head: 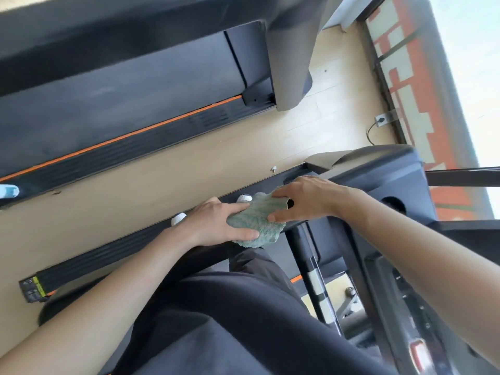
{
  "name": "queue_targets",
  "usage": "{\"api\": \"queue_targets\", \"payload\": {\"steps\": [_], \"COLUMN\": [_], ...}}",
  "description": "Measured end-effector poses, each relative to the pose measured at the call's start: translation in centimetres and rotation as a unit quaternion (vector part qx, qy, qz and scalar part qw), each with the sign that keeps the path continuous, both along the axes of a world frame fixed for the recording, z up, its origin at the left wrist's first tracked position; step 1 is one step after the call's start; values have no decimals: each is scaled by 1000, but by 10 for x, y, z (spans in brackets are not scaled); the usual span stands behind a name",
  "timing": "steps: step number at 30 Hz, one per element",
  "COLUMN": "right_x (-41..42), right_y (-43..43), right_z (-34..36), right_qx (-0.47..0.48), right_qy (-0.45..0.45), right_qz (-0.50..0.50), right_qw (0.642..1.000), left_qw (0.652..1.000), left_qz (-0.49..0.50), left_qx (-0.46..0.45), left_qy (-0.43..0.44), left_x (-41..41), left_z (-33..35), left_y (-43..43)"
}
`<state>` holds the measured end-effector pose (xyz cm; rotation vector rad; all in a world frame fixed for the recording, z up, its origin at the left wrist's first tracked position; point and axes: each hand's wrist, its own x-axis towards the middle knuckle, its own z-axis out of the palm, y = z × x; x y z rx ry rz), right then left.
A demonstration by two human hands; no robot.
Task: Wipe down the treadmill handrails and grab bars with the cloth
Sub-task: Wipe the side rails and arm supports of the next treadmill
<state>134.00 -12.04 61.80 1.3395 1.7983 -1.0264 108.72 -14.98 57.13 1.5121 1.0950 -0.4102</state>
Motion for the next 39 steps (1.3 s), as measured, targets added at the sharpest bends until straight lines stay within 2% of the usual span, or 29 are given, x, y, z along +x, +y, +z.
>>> {"api": "queue_targets", "payload": {"steps": [6, 10, 20, 27, 34, 39], "right_x": [58, 80, 130, 102, 52, 8], "right_y": [17, 25, 48, 52, 60, 56], "right_z": [19, 29, 17, 13, 1, -10], "right_qx": [18, 41, 63, -9, -115, -162], "right_qy": [-24, -67, -181, -21, -34, -1], "right_qz": [-9, -10, -37, -109, -21, 13], "right_qw": [1000, 997, 981, 994, 993, 987], "left_qw": [996, 992, 975, 971, 974, 982], "left_qz": [-33, -17, 39, 28, 40, 46], "left_qx": [6, -1, -118, -139, -146, -121], "left_qy": [-77, -122, -186, -192, -167, -136], "left_x": [63, 103, 166, 130, 81, 32], "left_z": [-4, -6, -25, -36, -33, -21], "left_y": [29, 42, 60, 56, 43, 21]}}
